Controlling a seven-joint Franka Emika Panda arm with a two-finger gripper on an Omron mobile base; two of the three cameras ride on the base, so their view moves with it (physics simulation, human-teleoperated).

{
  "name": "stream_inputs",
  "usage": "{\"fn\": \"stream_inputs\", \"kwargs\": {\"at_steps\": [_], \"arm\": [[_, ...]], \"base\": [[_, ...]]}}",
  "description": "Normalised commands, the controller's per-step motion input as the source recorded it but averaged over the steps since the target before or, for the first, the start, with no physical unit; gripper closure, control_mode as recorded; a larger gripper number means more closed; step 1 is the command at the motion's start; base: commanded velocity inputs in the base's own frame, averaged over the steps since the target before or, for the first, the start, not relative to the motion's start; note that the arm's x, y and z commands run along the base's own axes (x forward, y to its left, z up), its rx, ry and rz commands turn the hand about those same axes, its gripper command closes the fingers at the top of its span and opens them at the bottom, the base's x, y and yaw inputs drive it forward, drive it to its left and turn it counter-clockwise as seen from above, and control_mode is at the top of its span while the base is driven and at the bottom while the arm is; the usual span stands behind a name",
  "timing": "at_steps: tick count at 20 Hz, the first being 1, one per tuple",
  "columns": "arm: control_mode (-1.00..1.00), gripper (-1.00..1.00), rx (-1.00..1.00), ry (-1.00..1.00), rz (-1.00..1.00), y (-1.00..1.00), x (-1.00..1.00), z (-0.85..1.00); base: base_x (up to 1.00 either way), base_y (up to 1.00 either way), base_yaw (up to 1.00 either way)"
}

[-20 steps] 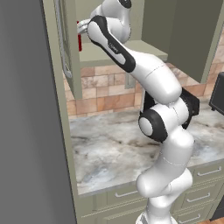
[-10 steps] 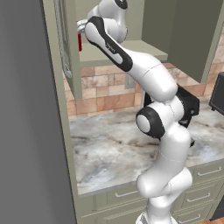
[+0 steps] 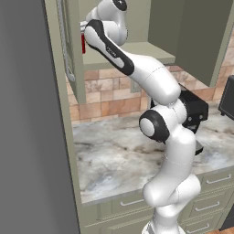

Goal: Collect the turmeric, ketchup, and shaker from the cabinet and place them next to the stove.

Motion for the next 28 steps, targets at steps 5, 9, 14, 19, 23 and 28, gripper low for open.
{"fn": "stream_inputs", "kwargs": {"at_steps": [5,9,14,19,23,28], "arm": [[-1.00,-1.00,0.00,0.01,0.00,0.13,0.11,-0.02],[-1.00,1.00,0.00,0.00,0.00,0.11,0.20,0.00],[-1.00,1.00,0.01,0.00,0.00,0.00,0.27,0.00],[-1.00,1.00,0.00,0.00,0.00,0.00,0.19,-0.01],[-1.00,1.00,0.00,0.00,0.00,0.01,0.04,-0.07],[-1.00,1.00,0.00,0.00,0.00,0.01,0.00,-0.02]], "base": [[0.00,0.00,0.00],[0.00,0.00,0.00],[0.00,0.00,0.00],[0.00,0.00,0.00],[0.00,0.00,0.00],[0.00,0.00,0.00]]}}
